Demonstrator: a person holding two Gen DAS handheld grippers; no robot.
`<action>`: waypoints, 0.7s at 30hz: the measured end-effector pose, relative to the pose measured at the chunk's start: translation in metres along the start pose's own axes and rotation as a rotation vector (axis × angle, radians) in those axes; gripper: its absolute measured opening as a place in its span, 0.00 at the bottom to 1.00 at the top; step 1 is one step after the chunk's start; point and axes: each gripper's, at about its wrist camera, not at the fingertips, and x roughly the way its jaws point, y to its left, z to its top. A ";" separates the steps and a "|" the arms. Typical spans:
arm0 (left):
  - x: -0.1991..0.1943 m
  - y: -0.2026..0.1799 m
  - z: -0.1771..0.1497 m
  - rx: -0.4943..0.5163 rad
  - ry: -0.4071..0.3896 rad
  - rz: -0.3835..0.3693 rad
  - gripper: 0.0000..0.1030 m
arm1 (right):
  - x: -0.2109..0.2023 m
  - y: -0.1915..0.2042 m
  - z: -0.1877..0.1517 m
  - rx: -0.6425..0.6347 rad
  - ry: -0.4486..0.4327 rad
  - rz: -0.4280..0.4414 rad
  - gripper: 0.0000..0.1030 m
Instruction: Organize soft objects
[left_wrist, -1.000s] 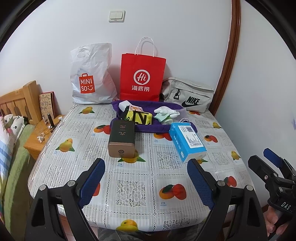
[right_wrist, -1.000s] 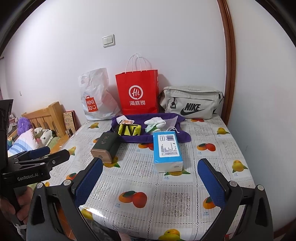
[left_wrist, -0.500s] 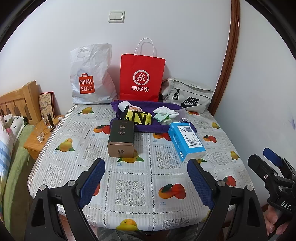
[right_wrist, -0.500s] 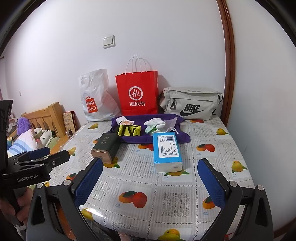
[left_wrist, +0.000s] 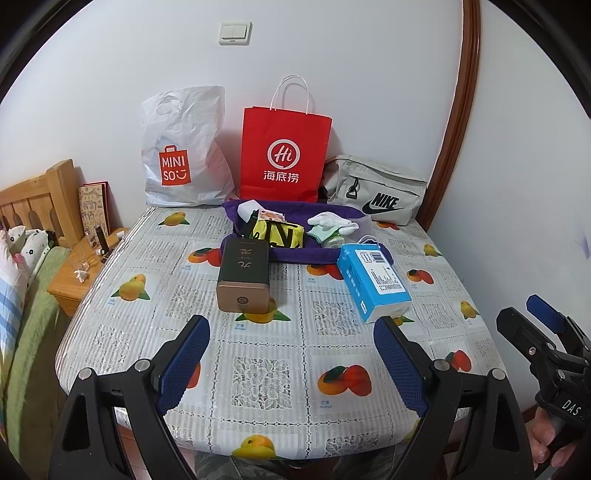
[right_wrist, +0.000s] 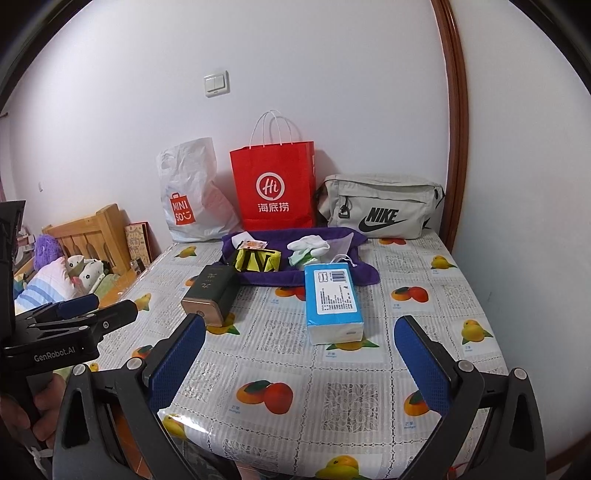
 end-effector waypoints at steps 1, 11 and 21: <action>0.000 0.000 0.000 0.001 0.001 0.000 0.88 | 0.000 0.000 0.000 0.000 0.002 0.000 0.98; -0.001 0.001 0.000 0.000 -0.002 0.002 0.88 | 0.000 0.002 0.000 -0.002 0.001 -0.002 0.98; -0.003 0.000 0.002 0.001 -0.005 0.005 0.88 | 0.000 0.004 0.002 -0.002 -0.001 0.002 0.98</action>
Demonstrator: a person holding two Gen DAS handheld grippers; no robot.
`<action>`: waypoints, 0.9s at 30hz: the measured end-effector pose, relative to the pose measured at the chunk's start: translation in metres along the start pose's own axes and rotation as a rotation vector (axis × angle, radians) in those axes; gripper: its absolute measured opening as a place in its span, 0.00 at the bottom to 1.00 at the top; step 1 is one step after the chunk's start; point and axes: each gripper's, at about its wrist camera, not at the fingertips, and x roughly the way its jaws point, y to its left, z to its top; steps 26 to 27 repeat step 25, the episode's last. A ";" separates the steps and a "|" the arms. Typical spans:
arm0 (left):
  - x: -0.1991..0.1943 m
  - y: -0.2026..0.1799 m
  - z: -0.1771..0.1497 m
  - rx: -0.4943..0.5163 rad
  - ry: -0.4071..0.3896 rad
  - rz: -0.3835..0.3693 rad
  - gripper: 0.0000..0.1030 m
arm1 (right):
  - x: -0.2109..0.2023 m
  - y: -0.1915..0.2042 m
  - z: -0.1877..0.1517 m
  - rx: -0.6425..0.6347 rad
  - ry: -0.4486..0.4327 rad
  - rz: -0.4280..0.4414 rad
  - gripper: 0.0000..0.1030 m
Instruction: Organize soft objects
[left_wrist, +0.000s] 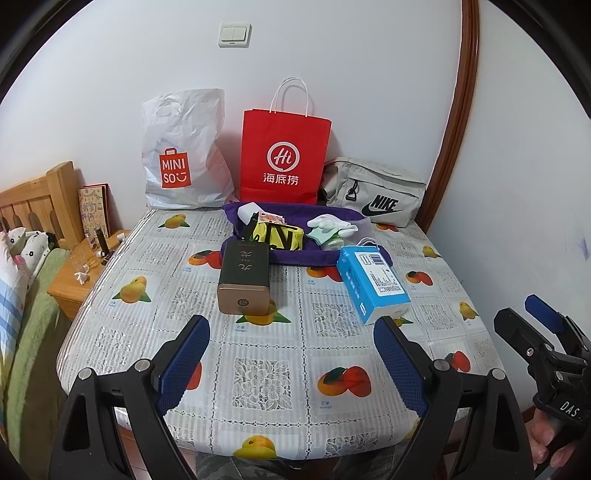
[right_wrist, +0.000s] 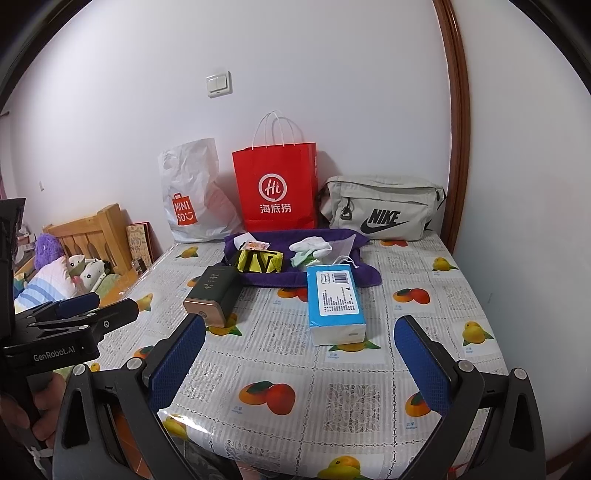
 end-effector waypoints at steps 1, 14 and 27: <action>0.000 0.000 0.000 0.001 -0.001 -0.001 0.88 | 0.000 0.000 0.000 -0.001 0.001 0.000 0.98; 0.000 0.003 0.001 -0.003 -0.002 0.000 0.88 | 0.000 0.001 -0.001 0.000 0.005 0.001 0.98; 0.004 0.005 0.003 -0.005 -0.002 0.003 0.88 | 0.005 0.002 -0.002 0.001 0.014 0.002 0.98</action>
